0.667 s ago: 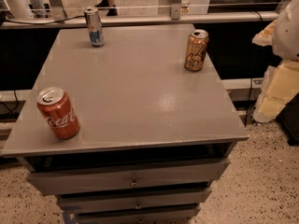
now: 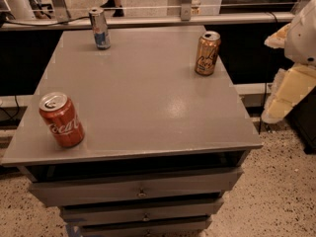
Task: Knock orange can over
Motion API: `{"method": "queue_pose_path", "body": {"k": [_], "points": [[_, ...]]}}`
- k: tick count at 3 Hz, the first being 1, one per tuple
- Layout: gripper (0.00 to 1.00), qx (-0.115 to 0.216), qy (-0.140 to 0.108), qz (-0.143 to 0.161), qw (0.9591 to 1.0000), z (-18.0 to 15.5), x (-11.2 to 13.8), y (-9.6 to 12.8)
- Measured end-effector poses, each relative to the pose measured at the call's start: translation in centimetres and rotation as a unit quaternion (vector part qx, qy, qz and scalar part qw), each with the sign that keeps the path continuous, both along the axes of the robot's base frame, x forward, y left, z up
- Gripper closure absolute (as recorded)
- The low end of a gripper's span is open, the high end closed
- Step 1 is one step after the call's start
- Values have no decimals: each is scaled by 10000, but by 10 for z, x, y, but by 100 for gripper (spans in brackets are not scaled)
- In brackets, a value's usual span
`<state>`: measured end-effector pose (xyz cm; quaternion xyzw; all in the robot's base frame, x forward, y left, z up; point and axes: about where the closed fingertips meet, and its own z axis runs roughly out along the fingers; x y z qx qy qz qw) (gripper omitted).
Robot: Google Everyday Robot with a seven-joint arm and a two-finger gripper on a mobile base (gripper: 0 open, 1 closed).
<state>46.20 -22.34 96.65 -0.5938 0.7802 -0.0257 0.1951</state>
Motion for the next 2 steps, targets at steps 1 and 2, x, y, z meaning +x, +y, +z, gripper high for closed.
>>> {"method": "queue_pose_path", "body": {"k": [1,2], "points": [[0,585,-246,-181,9978,-25,52,-13],[0,1342,-414,-573,9884,-53,106,-25]]}}
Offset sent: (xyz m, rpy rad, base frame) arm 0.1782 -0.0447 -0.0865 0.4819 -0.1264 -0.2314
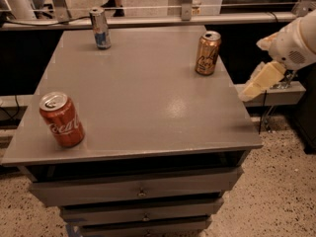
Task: Knock orange can over
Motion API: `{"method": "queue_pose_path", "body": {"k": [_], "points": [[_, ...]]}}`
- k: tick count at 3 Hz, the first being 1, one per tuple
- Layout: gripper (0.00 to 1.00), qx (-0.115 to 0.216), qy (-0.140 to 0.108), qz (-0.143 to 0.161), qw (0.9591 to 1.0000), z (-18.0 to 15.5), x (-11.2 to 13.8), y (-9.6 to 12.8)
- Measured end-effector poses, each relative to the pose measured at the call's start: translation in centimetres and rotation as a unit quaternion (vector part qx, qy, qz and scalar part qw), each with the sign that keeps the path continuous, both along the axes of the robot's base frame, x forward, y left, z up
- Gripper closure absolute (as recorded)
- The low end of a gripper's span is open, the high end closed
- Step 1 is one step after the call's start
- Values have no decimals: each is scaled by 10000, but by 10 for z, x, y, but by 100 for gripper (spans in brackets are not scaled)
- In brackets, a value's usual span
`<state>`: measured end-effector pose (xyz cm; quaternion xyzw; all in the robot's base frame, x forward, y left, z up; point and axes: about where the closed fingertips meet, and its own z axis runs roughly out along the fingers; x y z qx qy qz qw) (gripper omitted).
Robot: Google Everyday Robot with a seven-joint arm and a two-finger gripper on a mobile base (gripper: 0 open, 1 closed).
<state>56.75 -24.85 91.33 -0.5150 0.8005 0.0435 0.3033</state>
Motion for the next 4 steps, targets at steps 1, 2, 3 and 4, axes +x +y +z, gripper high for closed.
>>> {"method": "queue_pose_path", "body": {"k": [1,2,3,4], "points": [[0,954,-77,-376,9947,-27,44,11],[0,1953,-276,-620,9784,-37,81,36],[0,2862,-561,-694,9540,-33,115,66],[12,3434,-756,-645,9339,-27,137,89]]}}
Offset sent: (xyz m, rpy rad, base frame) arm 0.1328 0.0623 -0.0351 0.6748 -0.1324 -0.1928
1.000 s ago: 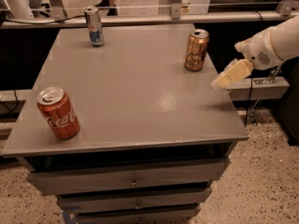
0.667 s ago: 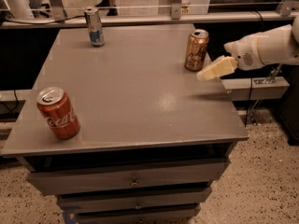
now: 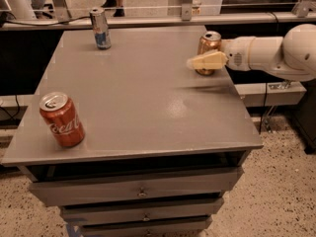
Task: Knock orange can over
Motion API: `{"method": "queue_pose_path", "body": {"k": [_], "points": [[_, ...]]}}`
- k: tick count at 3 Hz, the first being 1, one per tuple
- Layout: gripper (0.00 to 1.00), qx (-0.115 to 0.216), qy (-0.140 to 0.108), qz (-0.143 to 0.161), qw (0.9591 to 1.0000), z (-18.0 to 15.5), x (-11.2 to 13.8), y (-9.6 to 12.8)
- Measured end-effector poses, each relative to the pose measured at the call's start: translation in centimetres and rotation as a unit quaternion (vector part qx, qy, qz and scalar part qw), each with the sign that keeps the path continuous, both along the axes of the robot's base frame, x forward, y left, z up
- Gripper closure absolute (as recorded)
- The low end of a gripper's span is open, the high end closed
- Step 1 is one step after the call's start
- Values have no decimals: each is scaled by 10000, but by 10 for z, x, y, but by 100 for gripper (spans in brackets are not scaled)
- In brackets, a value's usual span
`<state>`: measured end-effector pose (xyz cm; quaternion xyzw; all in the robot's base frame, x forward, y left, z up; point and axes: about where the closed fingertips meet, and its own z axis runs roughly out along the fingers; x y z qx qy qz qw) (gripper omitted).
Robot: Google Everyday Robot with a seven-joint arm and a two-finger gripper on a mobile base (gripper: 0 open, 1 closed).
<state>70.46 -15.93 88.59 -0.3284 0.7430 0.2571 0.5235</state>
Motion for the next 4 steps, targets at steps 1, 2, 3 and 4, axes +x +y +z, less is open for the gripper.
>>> {"method": "queue_pose_path", "body": {"k": [1,2,3,4], "points": [[36,357,-103,32,9993,-5,7,14],[58,524,-194,139,9983,-4,10,22],[82,531,-333,484,9969,9,10,37],[100,51,-514,1089,9927,30,8,59]]}}
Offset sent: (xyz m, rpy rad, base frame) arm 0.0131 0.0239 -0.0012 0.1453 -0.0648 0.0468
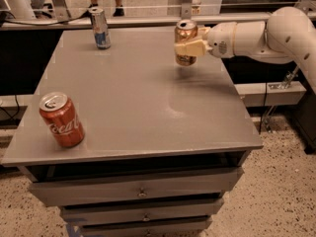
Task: Knock orange can over
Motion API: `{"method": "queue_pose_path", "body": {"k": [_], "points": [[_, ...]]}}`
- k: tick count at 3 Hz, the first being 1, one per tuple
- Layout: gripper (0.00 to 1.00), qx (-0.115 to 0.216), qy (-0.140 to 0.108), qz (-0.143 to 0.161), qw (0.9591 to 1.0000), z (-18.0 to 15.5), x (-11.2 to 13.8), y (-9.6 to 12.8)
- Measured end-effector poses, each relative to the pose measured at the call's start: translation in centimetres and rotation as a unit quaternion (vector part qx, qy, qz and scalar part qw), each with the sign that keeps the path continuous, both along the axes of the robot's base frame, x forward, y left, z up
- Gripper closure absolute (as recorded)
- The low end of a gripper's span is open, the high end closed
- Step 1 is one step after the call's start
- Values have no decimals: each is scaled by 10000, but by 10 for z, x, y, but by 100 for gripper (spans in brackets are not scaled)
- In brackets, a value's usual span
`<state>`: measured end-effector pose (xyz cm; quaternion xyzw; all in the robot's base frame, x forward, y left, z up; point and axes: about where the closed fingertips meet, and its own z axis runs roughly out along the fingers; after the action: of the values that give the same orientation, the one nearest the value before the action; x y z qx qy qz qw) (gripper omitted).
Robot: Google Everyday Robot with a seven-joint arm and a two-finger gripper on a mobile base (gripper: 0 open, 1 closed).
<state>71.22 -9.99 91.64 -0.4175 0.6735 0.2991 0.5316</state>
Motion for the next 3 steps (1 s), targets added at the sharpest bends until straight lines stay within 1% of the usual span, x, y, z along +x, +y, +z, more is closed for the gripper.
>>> {"method": "queue_pose_path", "body": {"k": [1,2,3], "points": [[100,-1165,-422,754,9894,19,-4,31],[100,-2683,-717,1600,9473,6,-26,48],[100,-4104,-585,2535,8740,-34,-69,37]]}}
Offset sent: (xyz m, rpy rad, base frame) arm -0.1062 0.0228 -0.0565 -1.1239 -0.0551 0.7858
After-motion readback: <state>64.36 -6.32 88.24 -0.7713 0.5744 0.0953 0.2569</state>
